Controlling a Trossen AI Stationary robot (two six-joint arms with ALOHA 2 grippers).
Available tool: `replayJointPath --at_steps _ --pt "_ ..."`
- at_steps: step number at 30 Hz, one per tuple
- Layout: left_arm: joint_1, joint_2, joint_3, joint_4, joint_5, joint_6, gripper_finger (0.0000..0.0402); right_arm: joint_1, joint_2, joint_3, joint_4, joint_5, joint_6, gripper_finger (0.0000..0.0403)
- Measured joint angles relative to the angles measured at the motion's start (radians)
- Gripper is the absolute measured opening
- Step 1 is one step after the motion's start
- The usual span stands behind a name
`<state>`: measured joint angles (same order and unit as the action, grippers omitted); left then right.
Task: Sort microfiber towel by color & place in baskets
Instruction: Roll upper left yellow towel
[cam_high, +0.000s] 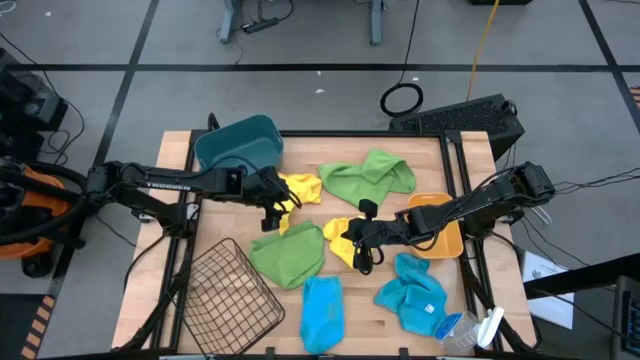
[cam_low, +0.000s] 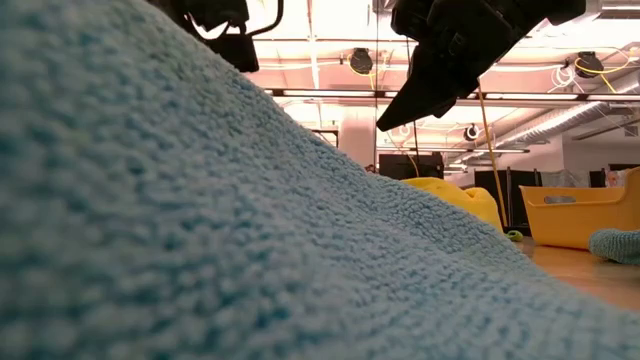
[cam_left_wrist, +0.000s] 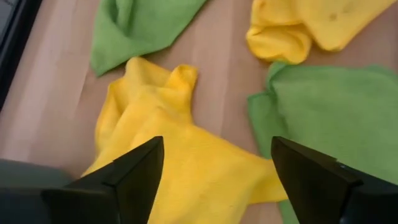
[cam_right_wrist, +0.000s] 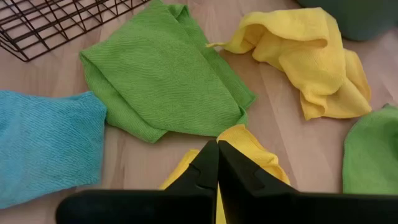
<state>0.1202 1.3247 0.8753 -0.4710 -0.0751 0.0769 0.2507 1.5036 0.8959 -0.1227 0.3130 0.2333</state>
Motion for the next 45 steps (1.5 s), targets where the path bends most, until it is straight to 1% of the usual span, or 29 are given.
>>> replayJointPath --at_steps 5,11,19,24,27,30,33,37,38,39,40,42,45 --pt "0.045 0.057 0.001 -0.013 0.019 0.038 0.0308 0.0 0.0 0.0 0.021 0.005 -0.032 0.0" --pt "0.093 0.188 0.033 -0.064 0.019 0.044 0.0308 0.0 0.0 0.0 0.052 0.005 -0.069 0.0" --pt "0.11 0.317 0.056 -0.061 0.019 0.065 0.0308 -0.002 0.0 0.0 0.052 0.055 -0.069 0.0" --pt "0.11 0.383 0.057 -0.059 0.03 0.085 0.0303 -0.002 0.0 0.0 0.052 0.055 -0.07 0.0" --pt "0.11 0.407 0.062 -0.056 0.054 0.087 0.0277 -0.002 0.0 0.0 0.052 0.054 -0.07 0.0" --pt "0.108 0.424 0.062 -0.052 0.057 0.087 0.0227 -0.002 0.0 0.0 0.052 0.054 -0.065 0.0" --pt "0.109 0.429 0.061 -0.036 0.053 0.087 0.0155 -0.002 0.0 0.0 0.052 0.054 -0.054 0.0" --pt "0.108 0.421 0.059 0.021 -0.023 0.057 0.0045 -0.002 0.0 0.0 0.053 0.06 -0.01 0.0" --pt "0.109 0.416 0.059 0.026 -0.034 0.041 0.0026 -0.002 0.0 0.0 0.055 0.072 0.0 0.0" --pt "0.11 0.41 0.06 0.02 -0.038 0.037 0.0019 -0.002 0.004 0.0 0.061 0.086 0.012 0.0" --pt "0.11 0.404 0.063 0.01 -0.038 0.035 0.002 -0.001 0.013 0.0 0.078 0.103 0.018 0.0" --pt "0.106 0.384 0.075 0.002 -0.038 0.033 0.0032 0.0 0.031 -0.002 0.113 0.11 0.017 0.0" --pt "0.086 0.334 0.095 0.016 -0.043 0.016 0.004 -0.003 0.08 -0.003 0.228 0.108 0.008 0.0005"
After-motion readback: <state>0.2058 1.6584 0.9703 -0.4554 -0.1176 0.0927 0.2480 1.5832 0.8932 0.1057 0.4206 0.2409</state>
